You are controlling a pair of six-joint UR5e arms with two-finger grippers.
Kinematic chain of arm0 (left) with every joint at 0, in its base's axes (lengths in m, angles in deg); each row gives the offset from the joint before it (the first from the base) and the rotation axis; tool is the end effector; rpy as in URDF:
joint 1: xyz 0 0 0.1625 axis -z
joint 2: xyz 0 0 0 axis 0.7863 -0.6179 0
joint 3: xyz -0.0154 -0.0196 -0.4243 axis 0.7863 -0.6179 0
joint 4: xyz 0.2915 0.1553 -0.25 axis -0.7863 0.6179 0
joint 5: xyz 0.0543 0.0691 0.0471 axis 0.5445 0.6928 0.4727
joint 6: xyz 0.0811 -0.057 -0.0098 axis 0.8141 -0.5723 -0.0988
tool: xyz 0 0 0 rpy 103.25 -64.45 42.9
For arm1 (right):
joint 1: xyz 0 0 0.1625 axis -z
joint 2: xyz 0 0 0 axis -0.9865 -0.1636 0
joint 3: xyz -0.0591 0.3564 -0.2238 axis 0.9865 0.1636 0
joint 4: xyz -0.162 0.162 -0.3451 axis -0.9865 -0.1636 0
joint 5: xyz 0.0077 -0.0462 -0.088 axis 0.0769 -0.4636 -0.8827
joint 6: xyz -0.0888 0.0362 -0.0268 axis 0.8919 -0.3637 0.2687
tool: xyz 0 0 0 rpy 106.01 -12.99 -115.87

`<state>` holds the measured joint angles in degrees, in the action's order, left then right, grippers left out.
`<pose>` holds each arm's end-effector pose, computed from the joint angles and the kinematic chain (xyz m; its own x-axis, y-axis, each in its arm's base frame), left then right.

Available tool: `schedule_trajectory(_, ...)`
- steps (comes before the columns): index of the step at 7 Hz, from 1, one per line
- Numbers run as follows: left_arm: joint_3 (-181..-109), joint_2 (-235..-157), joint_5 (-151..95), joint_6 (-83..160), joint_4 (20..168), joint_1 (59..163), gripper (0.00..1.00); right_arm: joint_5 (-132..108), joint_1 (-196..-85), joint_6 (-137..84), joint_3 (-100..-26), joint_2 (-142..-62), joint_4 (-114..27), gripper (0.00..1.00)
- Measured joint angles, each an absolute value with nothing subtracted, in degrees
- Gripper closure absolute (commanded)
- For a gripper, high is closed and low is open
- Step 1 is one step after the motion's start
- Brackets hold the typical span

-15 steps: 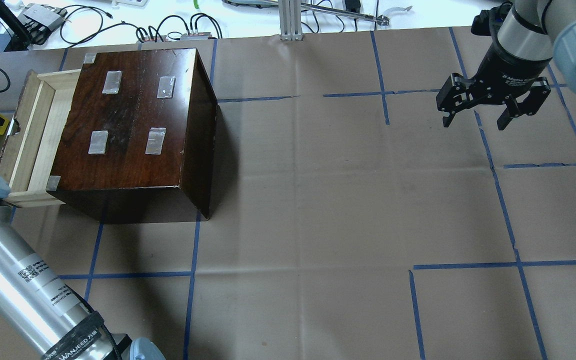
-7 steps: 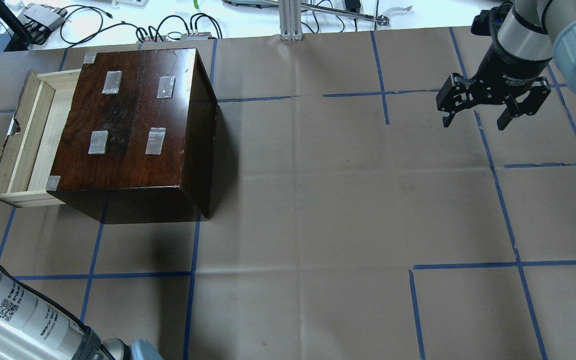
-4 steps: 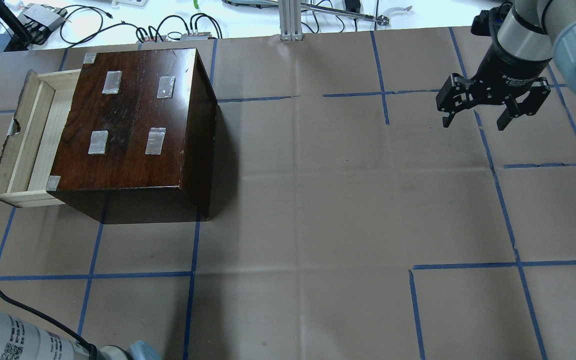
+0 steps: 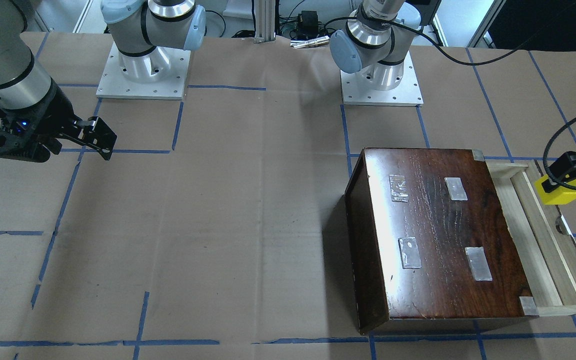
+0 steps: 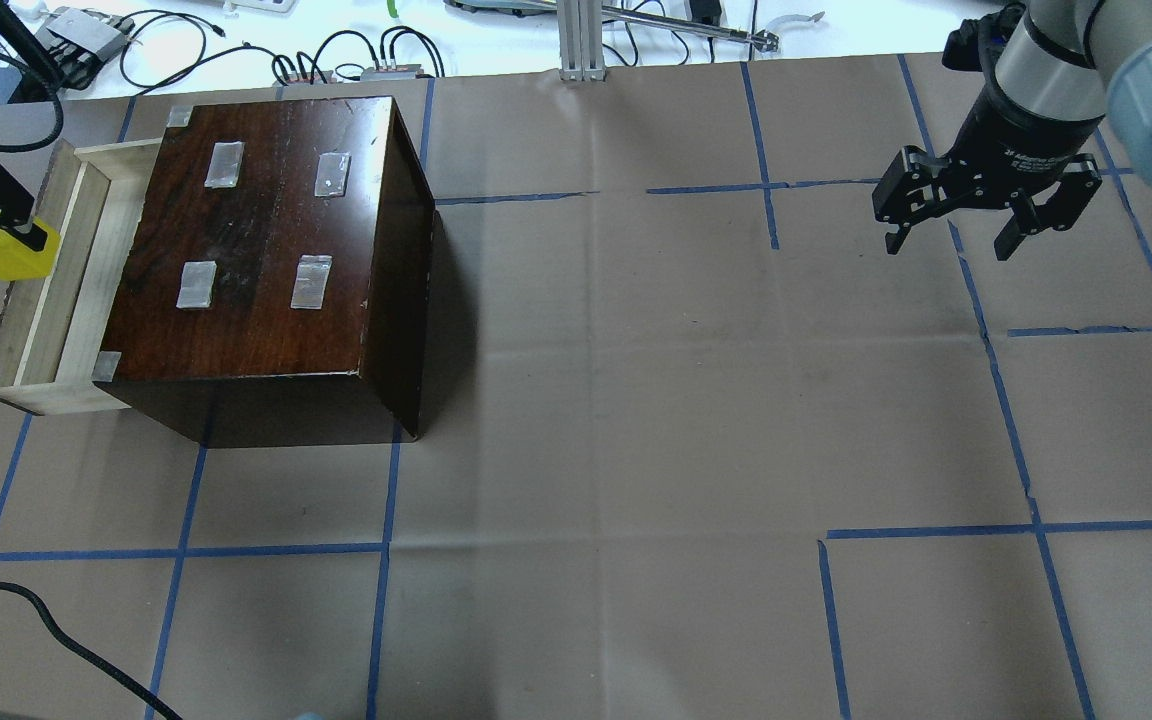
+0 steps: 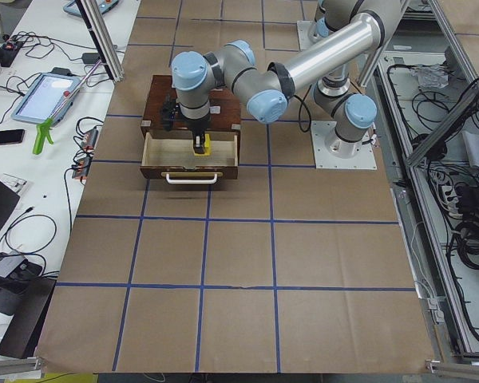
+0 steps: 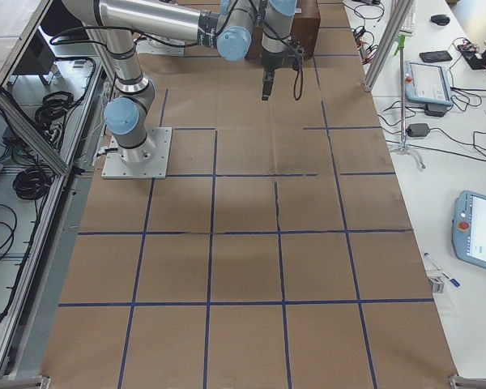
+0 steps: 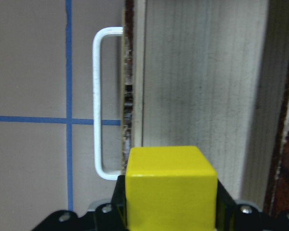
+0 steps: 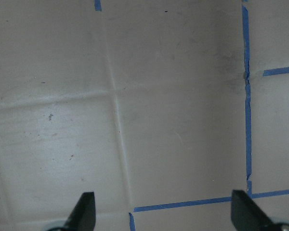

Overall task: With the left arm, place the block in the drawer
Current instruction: 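Carry the yellow cube over the open drawer and release it inside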

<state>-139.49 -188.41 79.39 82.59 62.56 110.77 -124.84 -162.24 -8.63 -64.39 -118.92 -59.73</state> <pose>0.1745 -0.5619 0.4242 -0.9961 -0.0325 0.0825 -0.0328 0.9995 -0.0014 0.0589 -0.5174 0.4325 -0.9928 0.1198 -0.0022 0.1194 0.9907 0.0657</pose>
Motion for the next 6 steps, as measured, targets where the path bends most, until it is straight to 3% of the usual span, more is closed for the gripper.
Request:
schedule_trajectory(5, -147.50, -189.43, 79.51, 81.03, 54.38, 112.37, 0.81, -124.87, -162.24, -8.60, -64.42, -118.88, -59.73, 0.00)
schedule_trajectory(6, -148.78, -189.54, 79.52, 81.06, 53.14, 112.32, 0.68, -124.87, -162.24, -8.60, -64.43, -118.87, -59.73, 0.00)
